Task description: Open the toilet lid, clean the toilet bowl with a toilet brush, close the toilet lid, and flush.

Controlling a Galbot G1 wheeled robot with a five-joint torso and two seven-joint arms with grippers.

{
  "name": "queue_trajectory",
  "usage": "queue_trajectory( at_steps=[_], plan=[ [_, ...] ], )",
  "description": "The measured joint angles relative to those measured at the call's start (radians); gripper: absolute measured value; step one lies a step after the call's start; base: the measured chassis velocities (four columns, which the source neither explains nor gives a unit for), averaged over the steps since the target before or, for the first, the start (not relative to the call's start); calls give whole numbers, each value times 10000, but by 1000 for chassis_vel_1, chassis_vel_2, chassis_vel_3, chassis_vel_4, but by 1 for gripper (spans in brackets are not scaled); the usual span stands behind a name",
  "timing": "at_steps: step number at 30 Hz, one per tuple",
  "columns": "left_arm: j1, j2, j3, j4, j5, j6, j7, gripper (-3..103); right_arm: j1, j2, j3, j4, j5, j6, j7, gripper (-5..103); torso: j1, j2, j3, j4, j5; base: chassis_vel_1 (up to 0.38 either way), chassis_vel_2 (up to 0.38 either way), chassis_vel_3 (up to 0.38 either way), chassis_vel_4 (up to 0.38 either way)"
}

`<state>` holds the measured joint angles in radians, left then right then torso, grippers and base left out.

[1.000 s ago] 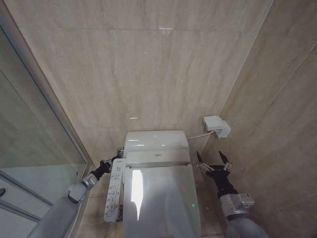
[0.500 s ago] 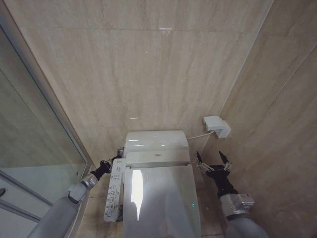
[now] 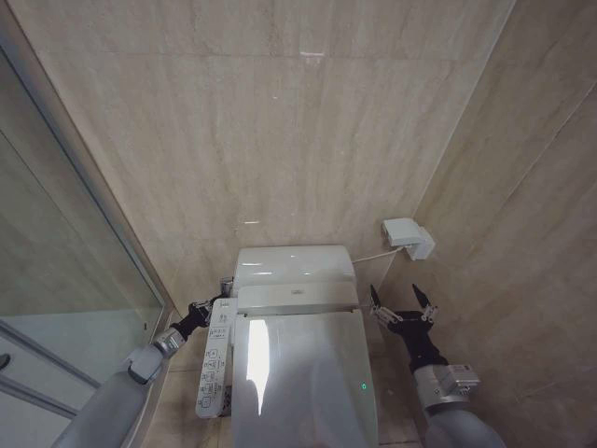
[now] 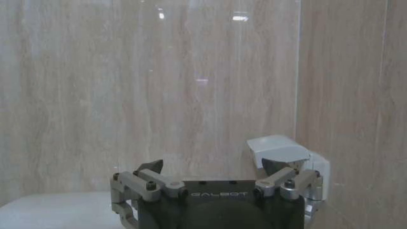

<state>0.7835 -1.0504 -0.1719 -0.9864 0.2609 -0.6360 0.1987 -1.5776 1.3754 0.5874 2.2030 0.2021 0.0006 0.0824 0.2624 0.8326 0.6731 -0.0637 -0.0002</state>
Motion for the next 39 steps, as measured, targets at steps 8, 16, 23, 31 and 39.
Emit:
queue_trajectory(
  at_steps=[8, 16, 23, 31, 39],
  plan=[
    [366, -44, -292, -110, 5, -17, -99, 0, 0, 0, 0, 0, 0, 0, 0, 100, 0, 0, 0, -9, -7, 0, 0, 0, 0],
    [1160, 145, -863, -124, -337, 294, -672, 0, 0, 0, 0, 0, 0, 0, 0, 100, -1, 0, 0, 3, -4, 0, 0, 0, 0],
    [1400, 37, -1407, -696, -1367, 990, -1842, 0, -1, 0, -1, 0, 0, 0, 0, 100, -1, 0, 0, 1, 0, 0, 0, 0, 0],
    [1882, -404, -2302, -2593, -2226, 1745, -3258, 0, 0, 0, 0, 0, 0, 0, 0, 100, -1, 0, 0, -2, 3, 0, 0, 0, 0],
    [3111, -989, -3045, -4961, -2853, 2642, -4181, 0, 1, 0, 0, 0, 0, 0, 0, 100, 0, 0, 0, 0, 4, 0, 0, 0, 0]
  ],
)
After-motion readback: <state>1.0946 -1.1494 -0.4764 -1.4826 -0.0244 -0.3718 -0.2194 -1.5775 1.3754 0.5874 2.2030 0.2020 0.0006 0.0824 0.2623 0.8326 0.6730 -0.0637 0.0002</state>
